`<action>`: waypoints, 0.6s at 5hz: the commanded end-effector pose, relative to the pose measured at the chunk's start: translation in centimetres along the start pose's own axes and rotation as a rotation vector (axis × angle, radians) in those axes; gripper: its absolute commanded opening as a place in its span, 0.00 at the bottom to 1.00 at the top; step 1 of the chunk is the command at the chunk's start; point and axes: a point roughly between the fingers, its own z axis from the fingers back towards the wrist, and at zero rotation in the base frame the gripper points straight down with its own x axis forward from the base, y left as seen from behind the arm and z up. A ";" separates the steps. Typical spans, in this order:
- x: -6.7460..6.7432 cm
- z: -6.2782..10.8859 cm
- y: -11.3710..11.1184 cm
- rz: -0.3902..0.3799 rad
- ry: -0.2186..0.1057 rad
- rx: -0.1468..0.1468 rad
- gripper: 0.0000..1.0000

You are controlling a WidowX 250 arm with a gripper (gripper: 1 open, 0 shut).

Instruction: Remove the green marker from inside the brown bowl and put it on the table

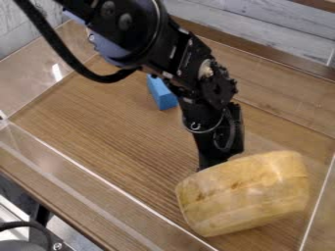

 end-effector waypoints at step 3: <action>0.1 -0.8 0.6 -0.006 -0.023 0.004 0.00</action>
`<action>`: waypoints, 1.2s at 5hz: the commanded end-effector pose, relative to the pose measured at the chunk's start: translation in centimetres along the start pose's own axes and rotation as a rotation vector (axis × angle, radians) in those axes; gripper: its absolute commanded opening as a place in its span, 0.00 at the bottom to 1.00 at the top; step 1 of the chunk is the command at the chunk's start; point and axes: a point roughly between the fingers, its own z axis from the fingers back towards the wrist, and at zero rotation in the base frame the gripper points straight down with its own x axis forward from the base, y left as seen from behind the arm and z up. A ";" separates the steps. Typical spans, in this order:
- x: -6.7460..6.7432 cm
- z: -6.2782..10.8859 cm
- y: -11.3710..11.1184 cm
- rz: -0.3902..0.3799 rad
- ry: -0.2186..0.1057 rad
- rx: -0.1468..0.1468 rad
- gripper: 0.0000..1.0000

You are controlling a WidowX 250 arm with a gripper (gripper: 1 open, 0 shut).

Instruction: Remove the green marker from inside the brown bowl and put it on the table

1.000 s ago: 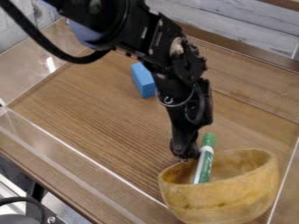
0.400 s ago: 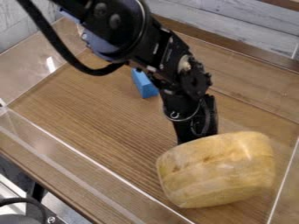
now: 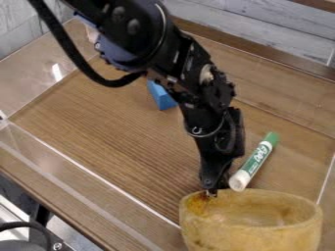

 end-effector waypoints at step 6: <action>-1.1 0.2 1.5 -0.006 0.006 0.008 0.00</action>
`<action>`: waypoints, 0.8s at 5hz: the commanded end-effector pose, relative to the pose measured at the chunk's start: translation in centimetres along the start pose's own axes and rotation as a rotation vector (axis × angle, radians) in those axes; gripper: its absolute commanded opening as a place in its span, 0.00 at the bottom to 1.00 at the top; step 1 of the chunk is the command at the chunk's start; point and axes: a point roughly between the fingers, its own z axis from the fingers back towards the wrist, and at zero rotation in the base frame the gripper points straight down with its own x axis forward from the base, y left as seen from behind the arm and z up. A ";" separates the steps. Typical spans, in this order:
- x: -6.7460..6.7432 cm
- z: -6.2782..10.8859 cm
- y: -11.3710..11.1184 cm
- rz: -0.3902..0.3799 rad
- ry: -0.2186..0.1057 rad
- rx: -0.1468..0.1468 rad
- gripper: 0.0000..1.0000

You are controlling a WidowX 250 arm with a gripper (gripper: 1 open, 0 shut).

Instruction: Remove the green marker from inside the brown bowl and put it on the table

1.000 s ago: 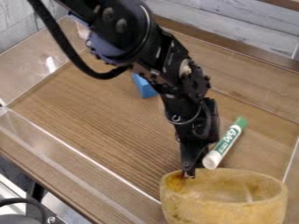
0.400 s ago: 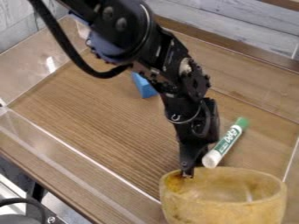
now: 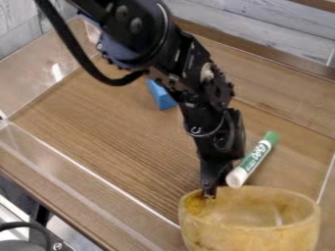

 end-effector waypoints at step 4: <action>-0.6 0.2 1.3 0.007 -0.002 0.017 0.00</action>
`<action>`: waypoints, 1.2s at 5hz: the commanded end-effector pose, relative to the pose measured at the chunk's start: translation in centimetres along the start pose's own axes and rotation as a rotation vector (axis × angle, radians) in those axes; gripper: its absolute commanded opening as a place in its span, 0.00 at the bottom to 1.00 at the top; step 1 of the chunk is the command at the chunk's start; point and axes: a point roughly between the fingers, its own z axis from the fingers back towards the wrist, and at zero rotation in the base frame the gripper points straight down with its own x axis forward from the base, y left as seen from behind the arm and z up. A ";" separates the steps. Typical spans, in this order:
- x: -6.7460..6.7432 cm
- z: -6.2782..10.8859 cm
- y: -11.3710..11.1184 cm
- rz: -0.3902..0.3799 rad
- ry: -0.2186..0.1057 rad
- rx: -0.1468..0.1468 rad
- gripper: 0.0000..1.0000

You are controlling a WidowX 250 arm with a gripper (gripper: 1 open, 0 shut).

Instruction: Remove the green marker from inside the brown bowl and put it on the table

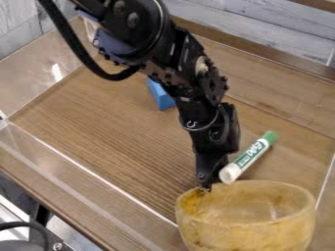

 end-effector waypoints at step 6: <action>-0.3 -0.1 1.1 0.027 -0.007 0.007 0.00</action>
